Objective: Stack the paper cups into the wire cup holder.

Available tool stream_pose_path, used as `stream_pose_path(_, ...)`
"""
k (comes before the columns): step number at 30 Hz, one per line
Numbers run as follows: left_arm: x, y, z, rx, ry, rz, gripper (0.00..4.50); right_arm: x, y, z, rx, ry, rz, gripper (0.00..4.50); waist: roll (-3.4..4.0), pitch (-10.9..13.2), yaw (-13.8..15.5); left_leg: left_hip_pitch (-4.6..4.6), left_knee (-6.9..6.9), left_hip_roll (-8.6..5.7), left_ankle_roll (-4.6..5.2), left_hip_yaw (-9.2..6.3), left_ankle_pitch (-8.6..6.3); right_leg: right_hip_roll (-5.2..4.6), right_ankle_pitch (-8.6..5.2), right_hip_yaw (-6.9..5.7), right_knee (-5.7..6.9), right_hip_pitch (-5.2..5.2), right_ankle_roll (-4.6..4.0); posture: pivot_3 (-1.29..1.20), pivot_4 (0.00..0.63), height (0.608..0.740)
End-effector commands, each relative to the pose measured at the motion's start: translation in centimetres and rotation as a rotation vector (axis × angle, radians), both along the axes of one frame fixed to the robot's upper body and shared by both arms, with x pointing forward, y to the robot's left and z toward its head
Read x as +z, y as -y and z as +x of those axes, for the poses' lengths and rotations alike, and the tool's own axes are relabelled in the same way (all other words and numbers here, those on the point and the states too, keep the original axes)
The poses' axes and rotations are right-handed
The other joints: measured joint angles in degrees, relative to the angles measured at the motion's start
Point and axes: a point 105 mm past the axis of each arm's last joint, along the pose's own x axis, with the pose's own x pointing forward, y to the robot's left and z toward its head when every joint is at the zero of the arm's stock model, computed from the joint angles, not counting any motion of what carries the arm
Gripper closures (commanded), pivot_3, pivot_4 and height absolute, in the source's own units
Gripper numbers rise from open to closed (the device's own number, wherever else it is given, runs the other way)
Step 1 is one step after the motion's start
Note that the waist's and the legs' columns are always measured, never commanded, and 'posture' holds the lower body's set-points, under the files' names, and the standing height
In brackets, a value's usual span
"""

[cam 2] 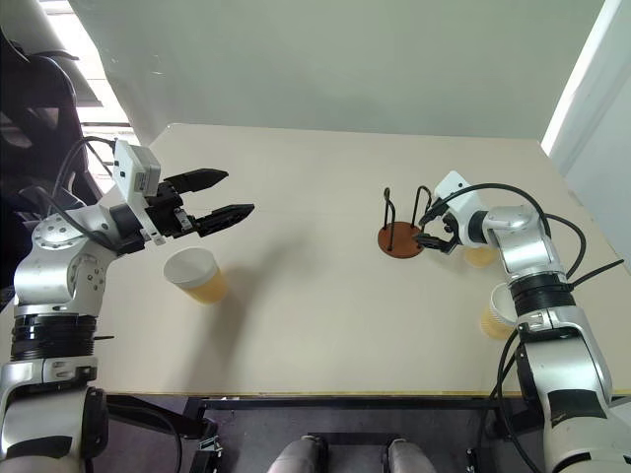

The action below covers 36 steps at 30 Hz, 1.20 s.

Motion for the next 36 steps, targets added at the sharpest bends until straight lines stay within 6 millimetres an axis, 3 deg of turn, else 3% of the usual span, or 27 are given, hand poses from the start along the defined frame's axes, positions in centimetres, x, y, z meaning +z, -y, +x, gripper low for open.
stream_pose_path(1,1.7,-0.2,-0.3,-0.003,0.059,0.008,0.00,2.3,0.1,0.1,0.004,0.068,0.002,0.03,0.00,0.0,0.0,0.00,0.00,0.00,0.00,0.00,0.00,0.00,0.00,0.00,0.00,0.00,0.00,0.00,0.150,0.740)
stream_pose_path(26,1.6,-0.2,0.1,-0.002,0.067,-0.011,0.00,2.5,0.6,-0.1,-0.001,0.066,-0.013,0.03,0.00,0.0,0.0,0.00,0.00,0.00,0.00,0.00,0.00,0.00,0.00,0.00,0.00,0.00,0.00,0.00,0.150,0.740)
stream_pose_path(36,2.2,0.6,1.0,-0.046,0.079,-0.002,0.00,2.1,1.0,-0.6,-0.018,0.057,-0.013,0.03,0.00,0.0,0.0,0.00,-0.01,0.00,0.00,0.00,0.00,0.00,0.03,0.00,0.00,0.00,0.05,0.00,0.150,0.740)
